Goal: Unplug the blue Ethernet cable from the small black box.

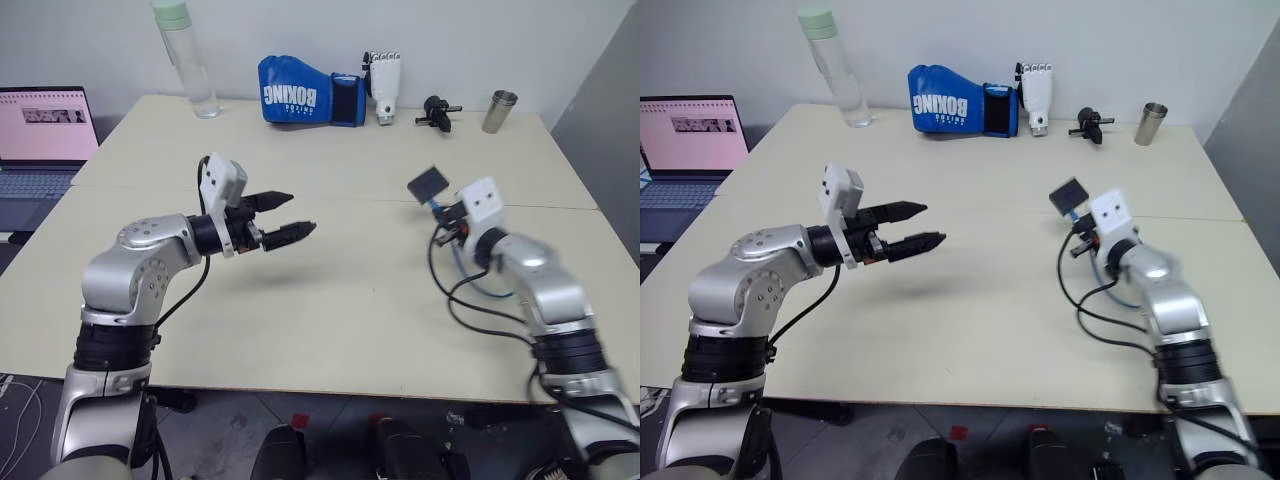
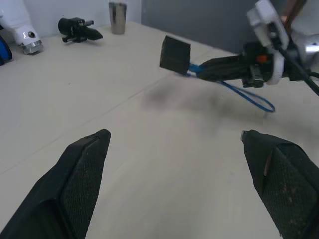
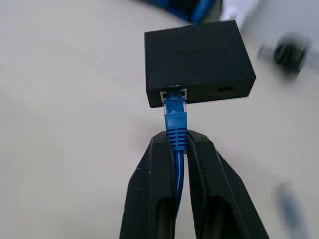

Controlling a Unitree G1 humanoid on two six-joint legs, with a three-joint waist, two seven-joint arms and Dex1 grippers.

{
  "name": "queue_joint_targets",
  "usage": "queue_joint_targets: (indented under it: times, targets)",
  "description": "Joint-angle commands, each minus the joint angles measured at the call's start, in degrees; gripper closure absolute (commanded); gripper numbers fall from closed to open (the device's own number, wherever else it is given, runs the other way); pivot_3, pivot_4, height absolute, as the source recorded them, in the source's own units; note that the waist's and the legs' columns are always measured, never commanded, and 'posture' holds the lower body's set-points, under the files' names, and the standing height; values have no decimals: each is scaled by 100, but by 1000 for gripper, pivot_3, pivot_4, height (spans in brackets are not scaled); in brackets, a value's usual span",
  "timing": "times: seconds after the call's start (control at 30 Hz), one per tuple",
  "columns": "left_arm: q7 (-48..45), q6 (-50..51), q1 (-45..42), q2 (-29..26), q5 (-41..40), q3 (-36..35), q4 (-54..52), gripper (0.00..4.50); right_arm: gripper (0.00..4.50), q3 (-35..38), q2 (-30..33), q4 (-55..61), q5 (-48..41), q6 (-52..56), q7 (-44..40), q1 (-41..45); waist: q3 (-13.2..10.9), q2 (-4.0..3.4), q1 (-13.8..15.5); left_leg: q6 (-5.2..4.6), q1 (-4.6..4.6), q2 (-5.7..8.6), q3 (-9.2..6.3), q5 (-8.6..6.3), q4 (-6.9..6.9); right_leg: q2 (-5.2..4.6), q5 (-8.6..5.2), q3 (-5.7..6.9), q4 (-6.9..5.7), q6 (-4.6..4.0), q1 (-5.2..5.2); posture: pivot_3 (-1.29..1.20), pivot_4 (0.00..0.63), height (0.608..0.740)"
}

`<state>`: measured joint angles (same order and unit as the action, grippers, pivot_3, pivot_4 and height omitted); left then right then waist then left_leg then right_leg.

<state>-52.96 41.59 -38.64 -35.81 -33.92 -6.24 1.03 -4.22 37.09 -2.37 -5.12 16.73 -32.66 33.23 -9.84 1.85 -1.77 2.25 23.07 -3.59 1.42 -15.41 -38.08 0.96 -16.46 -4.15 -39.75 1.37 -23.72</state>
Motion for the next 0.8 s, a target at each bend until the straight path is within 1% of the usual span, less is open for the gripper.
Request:
queue_joint_targets:
  times: [0.03, 0.17, 0.27, 0.37, 0.53, 0.8]
  targets:
    - [-284, 240, -639, 1, -427, -286, 455, 0, 4411, -403, 620, -429, 611, -2459, -986, 253, 0, 0, -30, 0, -2, -1, -1, 0, 2, 3, 0, 1, 1, 0, 1, 0, 150, 740]
    - [-759, 357, -1058, 48, -637, -157, 804, 0, 4411, -758, 785, -1560, 1164, -4624, -1222, 728, 0, 0, -118, 0, -13, -2, 4, 0, 2, 2, 0, -6, 2, 0, 11, 0, 150, 740]
    - [-1058, 120, -1223, 126, -465, 78, 1041, 0, 4411, -882, 531, -1997, 1286, -5327, -1176, 1080, -1, 0, -141, 3, -12, -1, 6, 2, 0, -2, 0, -7, 2, -1, 11, 0, 150, 740]
    - [-1254, -74, -1358, 232, -290, 302, 1195, 0, 4411, -934, 250, -2187, 1363, -5561, -1108, 1315, -1, 0, -144, 23, -12, -2, 5, 13, -2, -3, 1, -6, -1, -2, 11, 0, 150, 740]
    - [-1446, -400, -1382, 401, 18, 596, 1360, 0, 4411, -993, -2, -2188, 1523, -5685, -1066, 1434, -1, 0, -125, 29, -12, -2, 5, 17, -3, -6, 1, -6, -3, -2, 11, 0, 150, 740]
    - [-1466, -668, -1461, 690, 300, 710, 1589, 0, 4411, -982, -257, -1951, 1622, -5614, -1008, 1482, -1, 0, -97, 29, -12, -1, 5, 17, -9, -7, 1, -6, -12, -2, 11, 0, 150, 740]
